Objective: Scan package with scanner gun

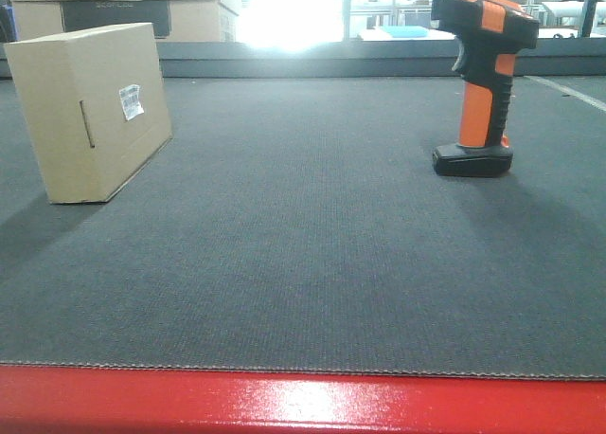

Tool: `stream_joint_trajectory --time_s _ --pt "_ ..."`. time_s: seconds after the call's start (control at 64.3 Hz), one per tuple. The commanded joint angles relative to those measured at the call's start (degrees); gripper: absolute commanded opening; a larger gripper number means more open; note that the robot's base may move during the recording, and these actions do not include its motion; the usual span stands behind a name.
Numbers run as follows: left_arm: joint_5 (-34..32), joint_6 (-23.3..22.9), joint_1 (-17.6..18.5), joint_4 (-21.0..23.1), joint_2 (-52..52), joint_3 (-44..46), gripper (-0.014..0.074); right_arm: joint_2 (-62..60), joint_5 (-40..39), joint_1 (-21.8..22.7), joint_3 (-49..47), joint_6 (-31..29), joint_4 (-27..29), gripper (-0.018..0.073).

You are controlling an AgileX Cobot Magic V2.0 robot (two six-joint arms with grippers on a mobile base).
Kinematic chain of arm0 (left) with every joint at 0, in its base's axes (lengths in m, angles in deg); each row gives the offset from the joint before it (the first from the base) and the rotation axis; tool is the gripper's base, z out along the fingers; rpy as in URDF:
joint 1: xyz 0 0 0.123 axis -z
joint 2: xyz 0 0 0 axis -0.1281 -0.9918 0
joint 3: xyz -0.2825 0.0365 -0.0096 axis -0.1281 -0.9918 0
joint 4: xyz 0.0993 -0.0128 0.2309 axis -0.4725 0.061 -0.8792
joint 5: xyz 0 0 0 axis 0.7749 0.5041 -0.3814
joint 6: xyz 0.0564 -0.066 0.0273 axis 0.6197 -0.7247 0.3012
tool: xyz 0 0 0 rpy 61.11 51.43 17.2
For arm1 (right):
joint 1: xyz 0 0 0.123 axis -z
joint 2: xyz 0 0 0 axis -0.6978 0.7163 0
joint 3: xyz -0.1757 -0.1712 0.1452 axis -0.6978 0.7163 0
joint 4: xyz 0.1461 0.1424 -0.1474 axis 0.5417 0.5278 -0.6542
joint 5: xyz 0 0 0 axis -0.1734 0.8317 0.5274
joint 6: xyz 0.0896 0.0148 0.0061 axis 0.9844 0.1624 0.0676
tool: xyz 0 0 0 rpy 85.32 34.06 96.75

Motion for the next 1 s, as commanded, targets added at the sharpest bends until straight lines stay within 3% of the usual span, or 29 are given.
stream_joint_trajectory --time_s 0.0,0.28,0.358,0.98 --pt "-2.2 0.0 -2.5 0.6 2.7 -4.5 -0.0111 -0.2 -0.8 0.2 0.1 -0.1 -0.5 -0.0168" --pt "-15.1 0.0 -5.8 1.0 7.4 -20.8 -0.0111 -0.3 -0.8 0.2 0.1 -0.1 -0.5 -0.0168" --pt "-11.2 0.0 -5.8 1.0 7.4 -20.8 -0.0111 -0.3 -0.8 0.2 0.1 -0.1 -0.5 -0.0168" --pt "-11.2 0.0 -5.8 1.0 7.4 -20.8 -0.0111 -0.3 -0.8 0.2 0.1 -0.1 -0.5 -0.0168"
